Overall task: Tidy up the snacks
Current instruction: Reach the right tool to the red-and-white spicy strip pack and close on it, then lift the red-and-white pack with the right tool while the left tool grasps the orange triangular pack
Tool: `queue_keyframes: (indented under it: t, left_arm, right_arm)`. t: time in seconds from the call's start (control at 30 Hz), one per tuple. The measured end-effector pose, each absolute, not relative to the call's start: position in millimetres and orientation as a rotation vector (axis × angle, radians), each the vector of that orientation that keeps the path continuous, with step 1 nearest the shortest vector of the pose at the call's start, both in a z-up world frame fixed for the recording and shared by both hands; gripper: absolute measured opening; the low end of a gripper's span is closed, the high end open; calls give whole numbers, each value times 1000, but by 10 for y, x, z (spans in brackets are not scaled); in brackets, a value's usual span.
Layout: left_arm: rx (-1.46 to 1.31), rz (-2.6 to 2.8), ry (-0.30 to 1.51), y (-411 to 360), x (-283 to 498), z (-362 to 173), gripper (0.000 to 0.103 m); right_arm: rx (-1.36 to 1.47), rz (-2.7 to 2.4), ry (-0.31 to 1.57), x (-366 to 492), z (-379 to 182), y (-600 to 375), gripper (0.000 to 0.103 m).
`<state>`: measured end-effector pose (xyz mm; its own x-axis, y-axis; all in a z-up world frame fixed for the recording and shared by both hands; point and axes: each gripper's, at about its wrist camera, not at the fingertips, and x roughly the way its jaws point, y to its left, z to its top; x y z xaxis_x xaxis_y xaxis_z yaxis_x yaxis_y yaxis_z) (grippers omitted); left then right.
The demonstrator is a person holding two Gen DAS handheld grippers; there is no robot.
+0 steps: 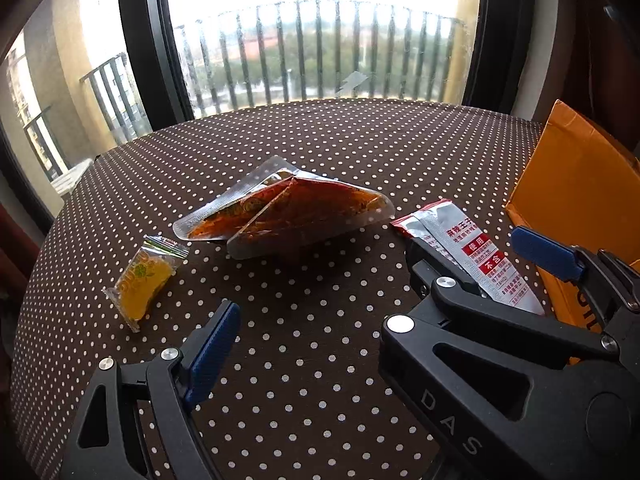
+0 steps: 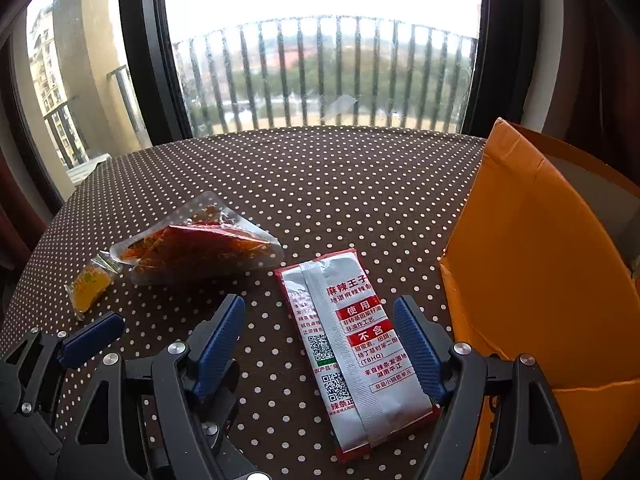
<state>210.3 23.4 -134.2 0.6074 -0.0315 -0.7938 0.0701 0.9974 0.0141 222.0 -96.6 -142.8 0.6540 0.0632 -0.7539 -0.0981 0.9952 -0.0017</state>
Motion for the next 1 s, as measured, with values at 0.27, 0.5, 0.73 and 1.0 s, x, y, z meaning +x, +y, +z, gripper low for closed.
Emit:
queue_keyframes:
  t: [0.27,0.5,0.73,1.0]
  left_arm:
    - [52,-57,926,226,2153,-1450,87]
    - [37,-40,920,265,2199,-1480,96]
    - [94,-24,910,225,2162,-1437,96]
    - [117,-22,884,282,2078,-1260,94]
  right_arm:
    - [-33,90,918,2277,-1565,-1000,87]
    - [-9,90,927,2314,-1629,-1023,83]
    - [-18,84,909,2303,-1602,-1034,52]
    - [50,137,921,2202,-1538,-1012,45]
